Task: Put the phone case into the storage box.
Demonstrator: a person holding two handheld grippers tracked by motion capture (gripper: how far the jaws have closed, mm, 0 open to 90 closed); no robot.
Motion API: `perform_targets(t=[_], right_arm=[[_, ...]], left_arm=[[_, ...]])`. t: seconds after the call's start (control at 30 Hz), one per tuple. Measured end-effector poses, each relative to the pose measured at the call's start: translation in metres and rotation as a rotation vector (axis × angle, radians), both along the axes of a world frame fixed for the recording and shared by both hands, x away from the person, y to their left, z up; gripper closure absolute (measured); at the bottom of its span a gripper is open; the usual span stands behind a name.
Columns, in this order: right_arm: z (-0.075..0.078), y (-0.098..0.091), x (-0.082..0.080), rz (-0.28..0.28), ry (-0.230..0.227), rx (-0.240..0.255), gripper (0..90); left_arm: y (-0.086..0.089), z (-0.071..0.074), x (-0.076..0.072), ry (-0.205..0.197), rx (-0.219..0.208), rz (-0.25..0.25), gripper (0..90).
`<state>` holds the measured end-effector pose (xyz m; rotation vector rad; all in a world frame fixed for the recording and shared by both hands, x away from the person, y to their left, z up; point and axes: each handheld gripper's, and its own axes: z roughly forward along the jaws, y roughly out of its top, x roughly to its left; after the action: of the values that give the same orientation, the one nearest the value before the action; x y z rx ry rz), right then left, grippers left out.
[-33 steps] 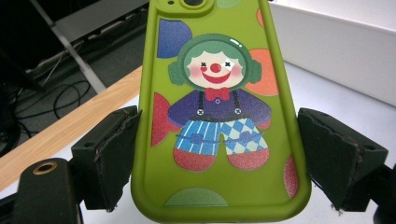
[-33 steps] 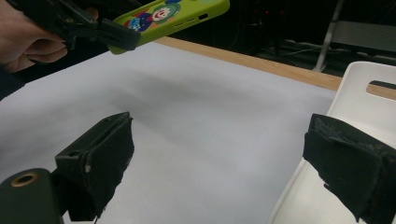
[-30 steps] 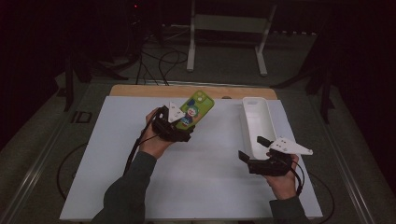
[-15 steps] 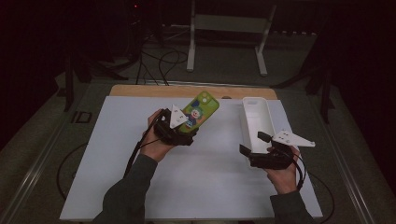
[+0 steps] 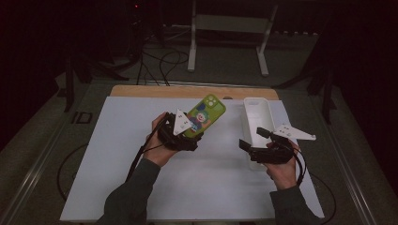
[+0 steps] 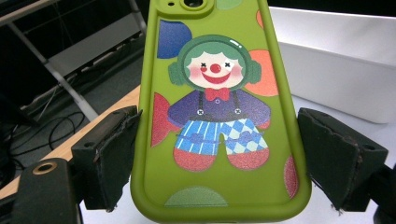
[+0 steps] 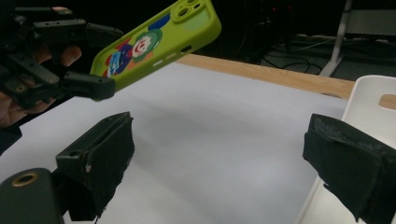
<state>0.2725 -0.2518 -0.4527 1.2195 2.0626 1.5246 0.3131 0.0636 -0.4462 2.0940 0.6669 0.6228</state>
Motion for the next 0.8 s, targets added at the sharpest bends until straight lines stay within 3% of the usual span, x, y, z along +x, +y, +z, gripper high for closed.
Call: perform_targets(t=[0.27,0.8], right_arm=[[0.003,0.002,0.009,-0.005,0.032,0.016,8.5],[0.015,0.016,0.017,0.011,0.035,0.039,9.0]], left_arm=[[-0.003,0.0,-0.005,-0.006,-0.011,-0.016,16.3],[-0.012,0.002,-0.017,-0.009,-0.029,-0.081,16.3]])
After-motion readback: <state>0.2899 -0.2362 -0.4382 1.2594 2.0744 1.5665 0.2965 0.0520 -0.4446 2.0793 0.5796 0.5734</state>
